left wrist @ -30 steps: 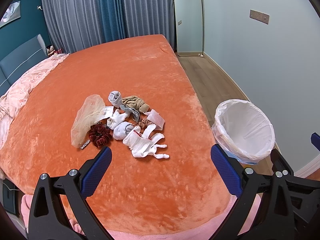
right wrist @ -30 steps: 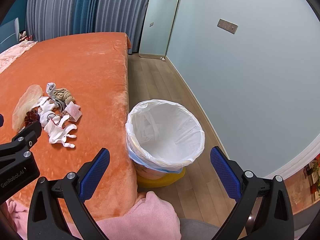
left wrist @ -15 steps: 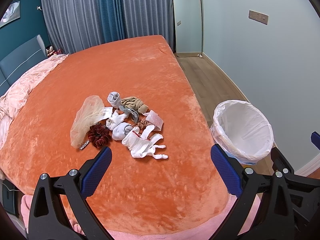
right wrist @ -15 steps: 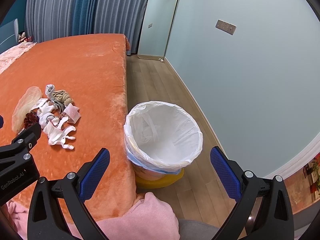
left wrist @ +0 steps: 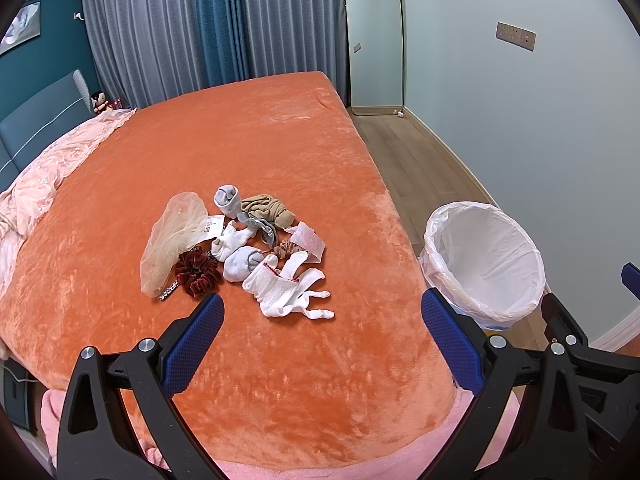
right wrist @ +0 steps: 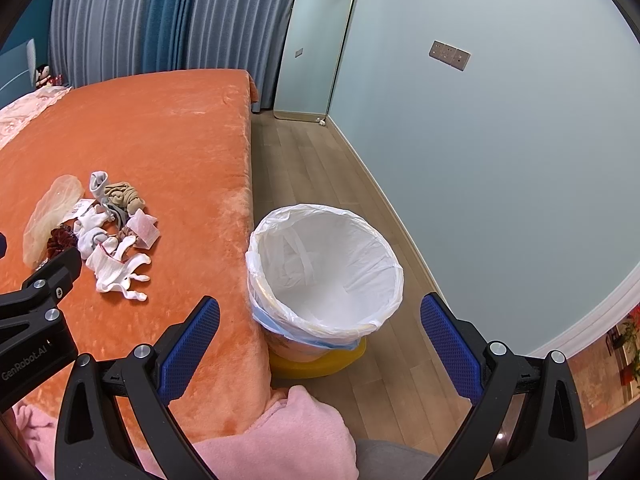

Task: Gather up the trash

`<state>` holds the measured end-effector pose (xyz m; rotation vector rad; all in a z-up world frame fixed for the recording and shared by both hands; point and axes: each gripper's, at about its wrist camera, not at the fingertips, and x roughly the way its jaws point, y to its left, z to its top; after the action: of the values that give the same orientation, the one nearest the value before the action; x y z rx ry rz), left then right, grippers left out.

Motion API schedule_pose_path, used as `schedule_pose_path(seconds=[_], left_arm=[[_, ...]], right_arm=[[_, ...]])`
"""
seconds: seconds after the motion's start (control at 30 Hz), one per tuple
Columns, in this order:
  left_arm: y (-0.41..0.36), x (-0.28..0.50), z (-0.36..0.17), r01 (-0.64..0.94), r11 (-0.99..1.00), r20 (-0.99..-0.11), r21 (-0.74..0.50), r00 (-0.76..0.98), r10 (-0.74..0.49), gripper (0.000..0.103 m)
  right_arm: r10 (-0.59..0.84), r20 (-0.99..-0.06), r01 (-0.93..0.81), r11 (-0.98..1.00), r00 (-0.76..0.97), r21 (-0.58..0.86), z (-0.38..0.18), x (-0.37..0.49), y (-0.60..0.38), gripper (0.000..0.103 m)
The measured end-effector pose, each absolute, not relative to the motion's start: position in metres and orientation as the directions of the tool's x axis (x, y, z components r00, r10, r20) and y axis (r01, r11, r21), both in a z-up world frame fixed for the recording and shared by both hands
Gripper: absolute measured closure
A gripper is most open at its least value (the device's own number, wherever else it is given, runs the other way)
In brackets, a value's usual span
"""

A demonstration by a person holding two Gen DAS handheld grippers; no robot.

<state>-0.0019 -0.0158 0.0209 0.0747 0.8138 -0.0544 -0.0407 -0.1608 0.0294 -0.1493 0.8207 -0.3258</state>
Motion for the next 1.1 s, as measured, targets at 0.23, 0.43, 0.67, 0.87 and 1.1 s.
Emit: schedule_pose_path(seconds=[0.23,0.43,0.67,0.87,1.1], left_arm=[[-0.015,-0.002,0.021,0.078,0.996,-0.727,0.044,0.686,-0.021,0.009],[-0.015,-0.003,0.021,0.077,0.996,-0.727,0.044,0.687,-0.021,0.009],[-0.016,-0.003,0.022,0.078,0.996,-0.726,0.043,0.687,-0.022,0.009],[-0.027,0.002,0.03,0.081,0.996,-0.724,0.043,0.689,-0.025,0.009],[-0.026,0.001,0.034,0.085,0.996,-0.721,0.04,0.693,-0.03,0.009]], right_arm=[[-0.342,-0.692,0.228,0.94,0.636,-0.255,0.03,-0.04,-0.162,0.007],[-0.342,-0.691,0.227,0.94,0.637,-0.256,0.03,-0.04,-0.162,0.007],[-0.343,-0.69,0.227,0.939,0.637,-0.256,0.03,-0.041,-0.161,0.007],[-0.343,-0.688,0.228,0.939,0.639,-0.256,0.033,-0.04,-0.162,0.007],[-0.344,-0.682,0.23,0.939,0.645,-0.257,0.042,-0.034,-0.165,0.007]])
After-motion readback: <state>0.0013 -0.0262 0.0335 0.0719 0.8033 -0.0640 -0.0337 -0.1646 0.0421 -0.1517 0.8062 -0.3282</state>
